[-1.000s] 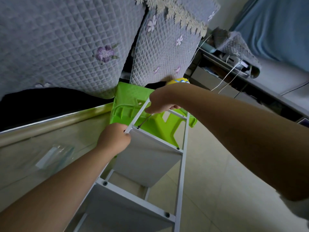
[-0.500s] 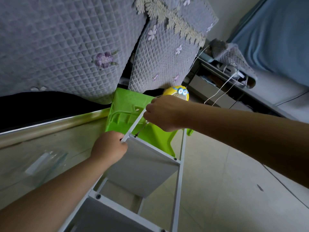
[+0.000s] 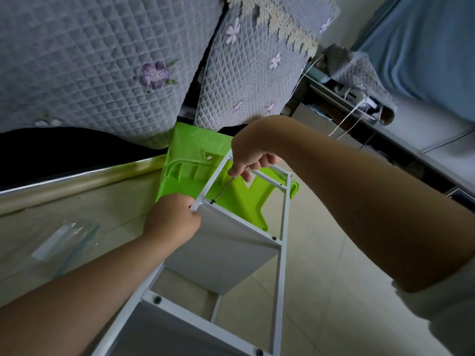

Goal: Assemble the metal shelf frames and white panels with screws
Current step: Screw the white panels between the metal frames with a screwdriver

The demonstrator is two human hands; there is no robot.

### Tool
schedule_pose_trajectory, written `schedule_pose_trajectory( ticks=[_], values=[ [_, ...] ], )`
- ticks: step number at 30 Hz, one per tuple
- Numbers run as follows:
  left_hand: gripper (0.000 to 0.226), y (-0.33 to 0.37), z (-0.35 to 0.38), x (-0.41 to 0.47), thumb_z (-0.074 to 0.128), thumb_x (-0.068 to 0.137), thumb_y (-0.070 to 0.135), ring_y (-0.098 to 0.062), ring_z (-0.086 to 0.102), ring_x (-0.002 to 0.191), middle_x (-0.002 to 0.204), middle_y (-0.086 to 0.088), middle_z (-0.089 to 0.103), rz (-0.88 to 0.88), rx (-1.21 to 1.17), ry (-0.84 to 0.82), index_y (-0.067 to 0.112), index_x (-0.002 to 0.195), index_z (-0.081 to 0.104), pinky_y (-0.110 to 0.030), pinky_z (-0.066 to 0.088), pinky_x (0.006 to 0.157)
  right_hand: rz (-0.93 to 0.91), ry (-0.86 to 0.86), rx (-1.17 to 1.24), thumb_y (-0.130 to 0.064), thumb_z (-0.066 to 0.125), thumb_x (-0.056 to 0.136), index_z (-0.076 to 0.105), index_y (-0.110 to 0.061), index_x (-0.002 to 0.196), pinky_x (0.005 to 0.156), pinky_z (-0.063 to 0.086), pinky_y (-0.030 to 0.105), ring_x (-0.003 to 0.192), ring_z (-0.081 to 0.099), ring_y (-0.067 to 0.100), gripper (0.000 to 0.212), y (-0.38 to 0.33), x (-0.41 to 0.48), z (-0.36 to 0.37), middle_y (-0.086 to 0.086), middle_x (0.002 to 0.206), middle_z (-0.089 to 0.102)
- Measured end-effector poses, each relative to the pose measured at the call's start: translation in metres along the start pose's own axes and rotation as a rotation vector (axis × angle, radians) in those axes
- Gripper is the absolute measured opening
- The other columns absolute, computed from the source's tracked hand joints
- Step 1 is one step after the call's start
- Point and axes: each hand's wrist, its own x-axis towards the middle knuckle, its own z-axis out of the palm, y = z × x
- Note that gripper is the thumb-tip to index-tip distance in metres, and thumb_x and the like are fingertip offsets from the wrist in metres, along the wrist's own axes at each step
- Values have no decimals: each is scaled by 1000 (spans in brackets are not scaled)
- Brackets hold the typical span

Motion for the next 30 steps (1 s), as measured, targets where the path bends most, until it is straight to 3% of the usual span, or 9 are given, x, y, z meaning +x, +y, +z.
schedule_pose_trajectory(
  ticks=[3,5,8,13,16,20,23,27,30],
  values=[
    [18,-5,-2,-1,38,63,26,-22,22,56,52,-5,21,15,-26,6,11,56,30,-30,10,53,-51,107,-165,-26,39,99,53,-7,65,23,22,15,20,30,8,42,-6,-5,7,-1,34,35],
    [16,-6,-5,-1,35,61,28,-24,28,56,52,-10,33,3,-12,1,13,59,36,-29,17,53,-155,322,-342,-27,35,100,56,-3,78,50,40,23,52,57,14,38,-5,-14,15,10,60,58],
    [25,0,-11,-5,50,81,27,-32,55,77,77,-14,64,-23,20,11,20,95,70,-31,39,63,-260,499,-387,-21,41,97,47,-3,116,68,35,29,100,55,30,27,7,-23,30,16,111,57],
    [26,3,-12,-7,61,84,10,-36,60,91,85,-17,67,22,10,49,3,108,67,-34,45,74,-367,582,-728,-5,33,91,54,-4,106,70,46,36,95,57,31,26,20,-26,41,12,106,55],
    [23,0,-10,-6,62,81,11,-38,61,89,92,-24,68,53,-18,81,-5,98,68,-36,46,74,-491,708,-830,-7,26,75,63,-5,68,49,42,27,56,61,27,38,14,-33,40,11,67,61],
    [23,2,-11,-7,65,79,7,-39,62,89,92,-26,68,74,-44,114,-5,98,69,-34,45,74,-402,587,-955,-17,30,98,54,-7,112,55,32,31,95,59,33,30,11,-33,39,12,106,60],
    [29,8,-10,-10,65,78,10,-36,63,91,94,-25,69,78,-84,126,-2,104,68,-30,44,73,-357,555,-894,-25,34,99,56,-7,114,64,32,25,101,56,31,32,3,-31,26,12,109,61],
    [30,11,-8,-10,59,76,15,-36,63,82,88,-25,69,73,-85,108,-2,98,70,-33,46,72,-181,142,-330,-23,44,97,58,-9,75,28,24,13,46,46,17,29,-3,-4,-1,1,49,45],
    [26,8,-13,-11,57,76,14,-36,59,72,80,-26,66,71,-25,89,-5,88,70,-39,47,67,-68,-61,105,-18,40,98,55,-5,76,36,17,4,24,16,6,30,8,12,-6,-8,31,21]
  ],
)
